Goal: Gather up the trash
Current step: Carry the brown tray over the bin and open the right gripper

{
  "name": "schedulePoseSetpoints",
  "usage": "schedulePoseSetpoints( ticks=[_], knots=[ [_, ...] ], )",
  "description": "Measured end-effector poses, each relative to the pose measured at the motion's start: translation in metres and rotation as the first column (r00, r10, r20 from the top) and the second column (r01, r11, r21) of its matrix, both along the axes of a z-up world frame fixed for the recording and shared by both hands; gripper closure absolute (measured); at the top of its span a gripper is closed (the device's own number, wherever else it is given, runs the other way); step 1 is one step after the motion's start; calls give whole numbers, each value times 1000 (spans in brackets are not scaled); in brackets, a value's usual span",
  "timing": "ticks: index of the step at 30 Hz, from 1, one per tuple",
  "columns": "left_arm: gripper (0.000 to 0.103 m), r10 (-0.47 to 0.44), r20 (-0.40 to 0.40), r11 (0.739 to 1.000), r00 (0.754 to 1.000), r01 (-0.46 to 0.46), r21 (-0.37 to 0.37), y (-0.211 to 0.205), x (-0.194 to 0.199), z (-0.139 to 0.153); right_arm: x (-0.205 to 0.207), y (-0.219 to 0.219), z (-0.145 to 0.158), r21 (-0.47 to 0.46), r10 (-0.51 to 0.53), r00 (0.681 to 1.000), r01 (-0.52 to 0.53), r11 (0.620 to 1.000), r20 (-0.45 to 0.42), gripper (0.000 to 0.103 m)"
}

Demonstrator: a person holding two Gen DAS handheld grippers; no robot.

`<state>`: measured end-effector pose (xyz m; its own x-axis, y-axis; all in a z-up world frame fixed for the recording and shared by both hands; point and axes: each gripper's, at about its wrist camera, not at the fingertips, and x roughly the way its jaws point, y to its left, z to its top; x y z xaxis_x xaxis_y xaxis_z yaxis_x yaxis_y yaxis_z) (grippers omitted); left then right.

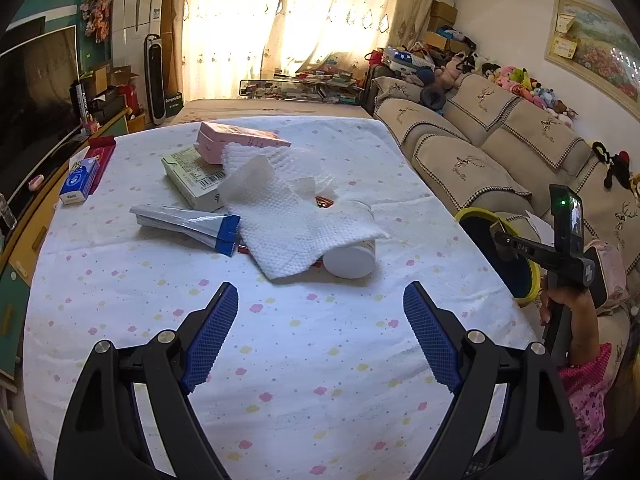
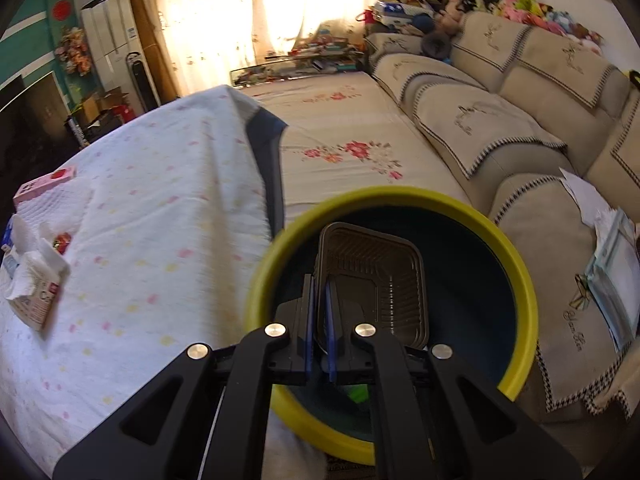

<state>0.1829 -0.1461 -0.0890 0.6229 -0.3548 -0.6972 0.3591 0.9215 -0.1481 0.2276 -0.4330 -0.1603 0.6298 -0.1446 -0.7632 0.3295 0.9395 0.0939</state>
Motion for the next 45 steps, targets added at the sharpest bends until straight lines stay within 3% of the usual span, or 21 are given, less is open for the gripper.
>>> schedulePoseSetpoints(
  ticks=[4,6,8,9,18,31,45],
  knots=[
    [19,-21,-18,1000,1000,21,1,-11,3,-3,-6,-16,-12,-1,-34,999,34,999,-22,97],
    [19,-28,-25,1000,999,28,5,-15,5,-5,-6,-19,-15,-2,-44,999,44,999,-31,90],
    [19,-34,-33,999,999,34,6,-18,7,-8,-9,-22,-17,5,-53,998,53,999,-22,75],
    [19,-37,-39,999,999,37,5,-20,8,-9,-10,-22,-17,8,-54,998,54,999,-18,74],
    [19,-58,-40,998,998,59,37,-35,21,-14,-21,-25,-18,14,-67,998,67,998,-12,74],
    [19,-95,-37,990,995,99,102,-69,70,-26,-25,-28,-24,34,-80,997,80,996,-23,74],
    [31,-76,-72,992,995,82,96,-69,96,-40,-22,-31,-36,51,-85,996,87,995,-42,74]
  ],
)
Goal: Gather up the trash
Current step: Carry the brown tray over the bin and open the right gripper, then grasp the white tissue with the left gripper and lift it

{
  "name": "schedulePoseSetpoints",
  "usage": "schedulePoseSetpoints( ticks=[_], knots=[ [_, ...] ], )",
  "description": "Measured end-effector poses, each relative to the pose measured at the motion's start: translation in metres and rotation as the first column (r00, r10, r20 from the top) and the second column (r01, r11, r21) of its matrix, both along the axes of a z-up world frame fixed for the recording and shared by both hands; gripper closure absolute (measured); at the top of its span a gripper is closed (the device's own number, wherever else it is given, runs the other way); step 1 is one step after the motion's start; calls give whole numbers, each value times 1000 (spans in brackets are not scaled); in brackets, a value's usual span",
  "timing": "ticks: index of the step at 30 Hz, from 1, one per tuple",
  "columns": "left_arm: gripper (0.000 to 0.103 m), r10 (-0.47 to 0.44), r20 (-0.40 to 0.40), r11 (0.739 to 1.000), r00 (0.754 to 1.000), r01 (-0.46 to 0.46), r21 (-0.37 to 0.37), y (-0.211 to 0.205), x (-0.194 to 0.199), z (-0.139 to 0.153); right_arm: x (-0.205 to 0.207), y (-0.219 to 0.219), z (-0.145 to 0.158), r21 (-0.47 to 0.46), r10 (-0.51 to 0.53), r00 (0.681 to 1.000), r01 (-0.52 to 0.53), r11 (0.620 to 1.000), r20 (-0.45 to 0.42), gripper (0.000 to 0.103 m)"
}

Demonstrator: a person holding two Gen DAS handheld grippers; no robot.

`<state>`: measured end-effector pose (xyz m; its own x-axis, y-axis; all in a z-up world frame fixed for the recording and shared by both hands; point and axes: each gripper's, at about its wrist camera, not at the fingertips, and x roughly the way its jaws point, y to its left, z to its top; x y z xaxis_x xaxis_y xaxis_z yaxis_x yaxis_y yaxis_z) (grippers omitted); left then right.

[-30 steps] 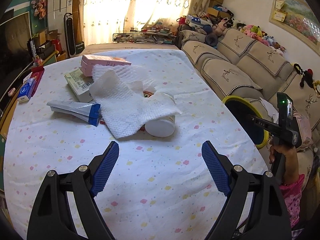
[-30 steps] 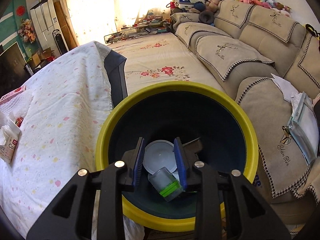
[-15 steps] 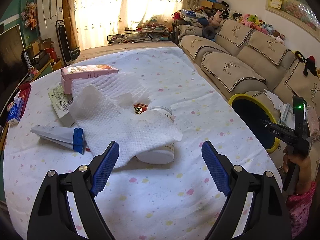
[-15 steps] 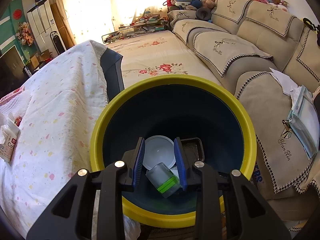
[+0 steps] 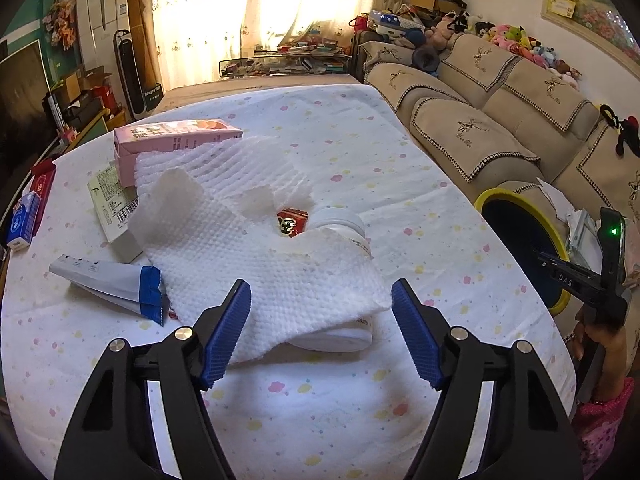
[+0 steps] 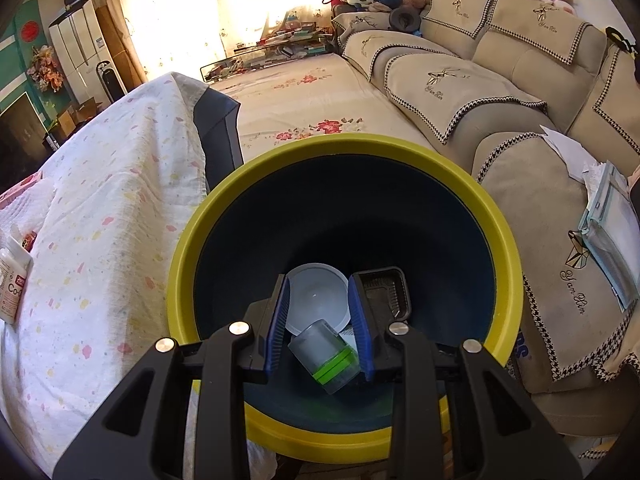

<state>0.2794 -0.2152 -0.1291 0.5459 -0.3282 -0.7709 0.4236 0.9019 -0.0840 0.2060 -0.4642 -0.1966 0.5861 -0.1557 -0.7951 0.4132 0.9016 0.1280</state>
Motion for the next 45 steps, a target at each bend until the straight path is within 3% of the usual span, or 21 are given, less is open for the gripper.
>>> schedulePoseSetpoints(
  ticks=[4,9,16,21,28,39,45],
  knots=[
    [36,-6,9,1000,1000,6,-14,1,0,2,1,1,-2,2,3,1000,-3,1000,-2,74],
    [54,-14,10,999,1000,15,-35,4,-2,4,1,1,-1,3,4,1000,-4,1000,0,74],
    [71,2,14,998,1000,-1,-59,16,-4,11,1,2,0,3,6,1000,-6,1000,2,74],
    [98,36,43,997,998,-33,-68,27,-7,21,0,5,3,4,13,1000,-13,1000,5,74],
    [100,59,176,997,983,-50,-56,40,-22,57,-3,5,6,5,15,1000,-15,1000,13,74],
    [100,100,292,994,951,-83,-70,57,-37,127,-12,3,14,16,8,999,-8,1000,39,74],
    [100,80,349,995,934,-57,-76,50,-49,166,-20,-2,18,21,-7,999,6,1000,53,74]
  ],
)
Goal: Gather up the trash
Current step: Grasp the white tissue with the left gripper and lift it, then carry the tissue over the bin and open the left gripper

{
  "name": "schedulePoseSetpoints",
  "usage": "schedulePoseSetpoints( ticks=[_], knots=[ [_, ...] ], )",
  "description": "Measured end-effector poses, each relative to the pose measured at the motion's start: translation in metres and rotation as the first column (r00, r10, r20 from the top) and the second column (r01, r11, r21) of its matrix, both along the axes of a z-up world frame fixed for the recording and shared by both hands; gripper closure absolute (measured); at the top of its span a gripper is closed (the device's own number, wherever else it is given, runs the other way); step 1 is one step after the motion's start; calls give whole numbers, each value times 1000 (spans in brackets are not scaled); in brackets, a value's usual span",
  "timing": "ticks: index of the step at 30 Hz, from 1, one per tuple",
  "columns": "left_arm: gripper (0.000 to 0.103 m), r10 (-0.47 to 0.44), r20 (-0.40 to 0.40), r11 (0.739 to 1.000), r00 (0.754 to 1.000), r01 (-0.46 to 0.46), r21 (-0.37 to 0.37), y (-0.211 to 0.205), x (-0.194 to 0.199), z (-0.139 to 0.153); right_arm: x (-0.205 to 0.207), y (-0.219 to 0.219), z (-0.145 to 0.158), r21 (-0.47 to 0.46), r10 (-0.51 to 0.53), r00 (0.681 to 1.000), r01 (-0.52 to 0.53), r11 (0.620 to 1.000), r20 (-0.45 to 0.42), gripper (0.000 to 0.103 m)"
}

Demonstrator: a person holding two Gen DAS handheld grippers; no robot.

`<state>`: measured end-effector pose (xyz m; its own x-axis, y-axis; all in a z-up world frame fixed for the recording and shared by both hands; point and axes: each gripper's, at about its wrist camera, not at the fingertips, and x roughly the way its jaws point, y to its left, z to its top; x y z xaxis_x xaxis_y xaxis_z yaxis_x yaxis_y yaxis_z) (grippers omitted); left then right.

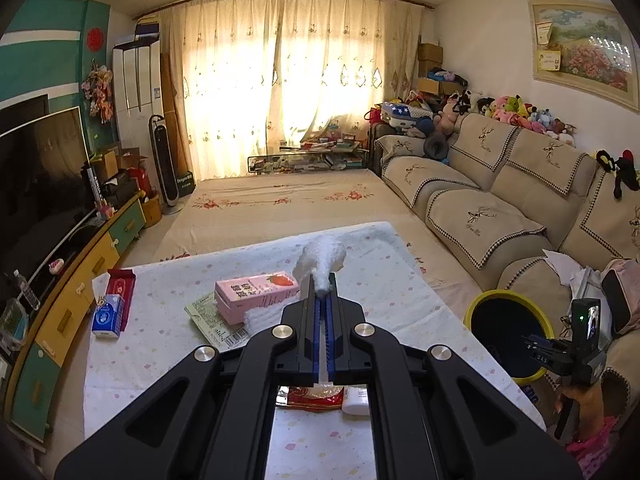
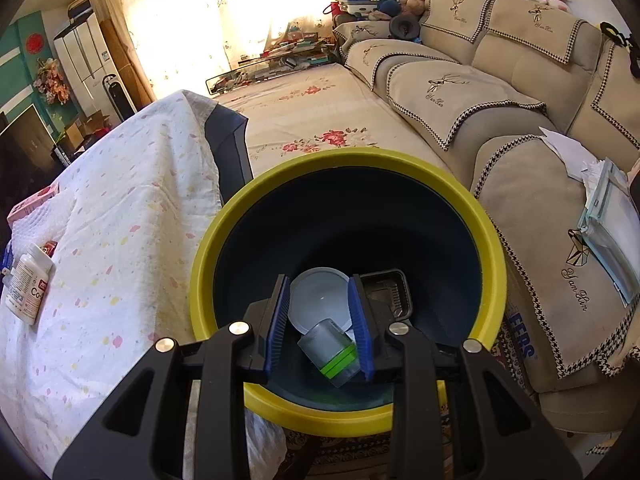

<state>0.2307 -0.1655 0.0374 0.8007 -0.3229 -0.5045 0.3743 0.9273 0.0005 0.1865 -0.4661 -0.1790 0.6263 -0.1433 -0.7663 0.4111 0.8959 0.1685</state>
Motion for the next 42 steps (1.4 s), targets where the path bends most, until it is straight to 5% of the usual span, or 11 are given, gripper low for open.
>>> schedulePoseSetpoints(
  ticks=[9,18,28,39,40,42],
  knots=[
    [100,-121,43,993,992,121,-1,-44,-21,38,-18,-10,4,8,-27,999,26,1000,23,74],
    [100,-279,9,960,960,279,-19,-125,-27,38,-49,-30,23,0,-81,993,81,997,84,70],
    [100,-417,-89,907,905,420,22,-240,-17,-6,-78,-59,17,16,-150,985,149,989,83,69],
    [99,-482,-281,855,830,516,57,-349,1,-99,-100,-80,5,37,-205,976,202,979,70,69],
    [94,-474,-295,856,830,512,66,-356,2,-108,-101,-82,5,38,-207,976,205,978,69,69],
    [44,-439,-315,868,841,488,95,-364,6,-125,-103,-84,4,39,-211,975,208,977,67,69]
  ],
)
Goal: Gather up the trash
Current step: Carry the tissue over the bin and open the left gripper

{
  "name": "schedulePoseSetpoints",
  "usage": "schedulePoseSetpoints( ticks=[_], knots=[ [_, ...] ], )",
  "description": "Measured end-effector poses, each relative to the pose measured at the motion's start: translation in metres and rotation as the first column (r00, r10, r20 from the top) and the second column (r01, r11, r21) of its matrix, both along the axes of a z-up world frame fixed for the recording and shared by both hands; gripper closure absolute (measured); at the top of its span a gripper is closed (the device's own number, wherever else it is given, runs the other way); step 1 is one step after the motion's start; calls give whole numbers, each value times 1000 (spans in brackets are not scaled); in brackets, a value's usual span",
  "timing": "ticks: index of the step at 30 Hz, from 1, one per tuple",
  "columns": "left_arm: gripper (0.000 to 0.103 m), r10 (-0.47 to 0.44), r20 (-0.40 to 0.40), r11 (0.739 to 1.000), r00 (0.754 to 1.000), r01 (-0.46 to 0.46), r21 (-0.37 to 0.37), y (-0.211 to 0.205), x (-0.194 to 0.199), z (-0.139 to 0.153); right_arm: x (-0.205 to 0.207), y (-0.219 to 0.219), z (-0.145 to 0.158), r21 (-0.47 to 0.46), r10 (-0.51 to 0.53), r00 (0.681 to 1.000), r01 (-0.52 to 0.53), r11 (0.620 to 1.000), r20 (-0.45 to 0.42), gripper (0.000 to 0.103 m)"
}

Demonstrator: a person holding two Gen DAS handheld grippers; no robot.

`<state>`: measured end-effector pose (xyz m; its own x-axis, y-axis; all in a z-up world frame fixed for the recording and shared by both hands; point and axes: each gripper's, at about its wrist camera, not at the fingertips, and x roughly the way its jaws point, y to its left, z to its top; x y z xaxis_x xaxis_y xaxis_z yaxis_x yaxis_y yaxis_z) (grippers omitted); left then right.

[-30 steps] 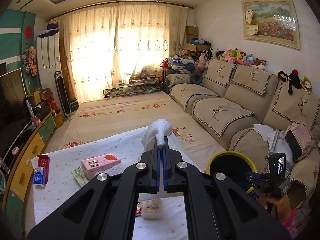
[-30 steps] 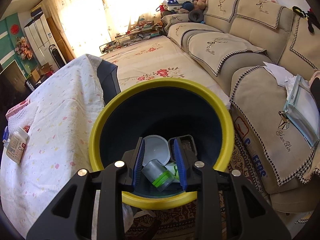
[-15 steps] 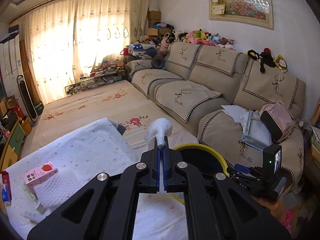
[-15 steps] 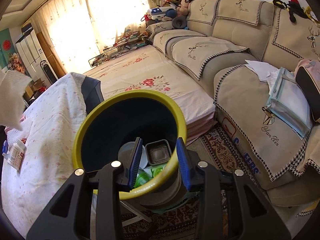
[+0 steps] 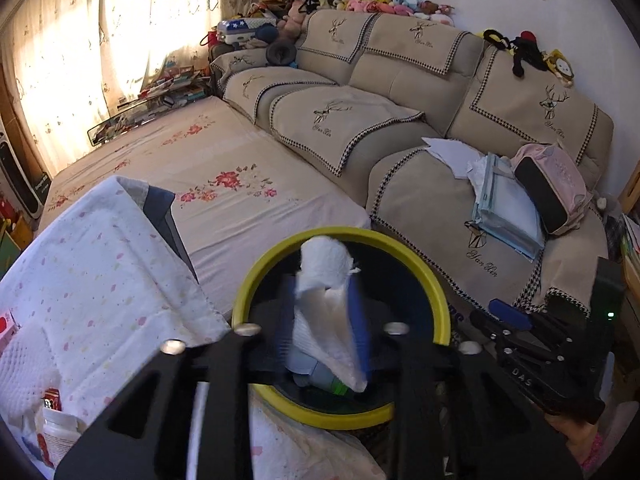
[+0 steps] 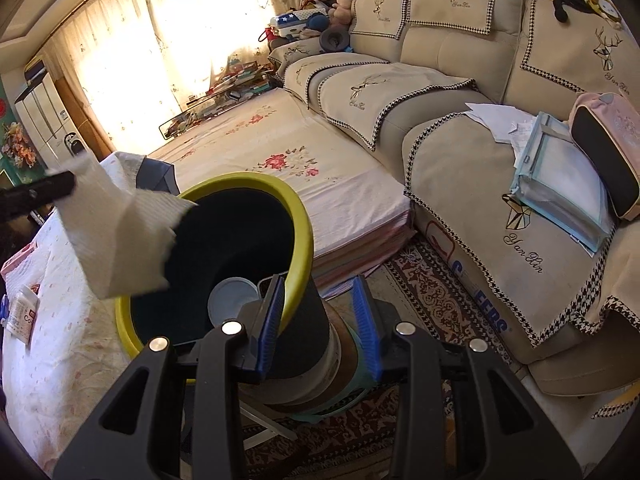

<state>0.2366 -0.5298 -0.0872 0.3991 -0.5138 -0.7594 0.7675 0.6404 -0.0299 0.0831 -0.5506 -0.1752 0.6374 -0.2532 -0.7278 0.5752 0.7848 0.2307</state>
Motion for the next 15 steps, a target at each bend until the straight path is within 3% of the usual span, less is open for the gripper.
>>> schedulePoseSetpoints(
  ticks=[1,6,15],
  knots=[
    [38,17,11,1000,1000,-17,10,-3,1,-7,-1,-1,-1,2,-2,1000,2,1000,0,69],
    [36,38,-8,998,999,-38,42,7,2,-26,-1,0,-2,10,-1,1000,1,1000,0,67],
    [29,106,48,991,993,-101,-84,98,-27,22,12,20,-4,14,52,999,-52,999,-11,67]
  ],
)
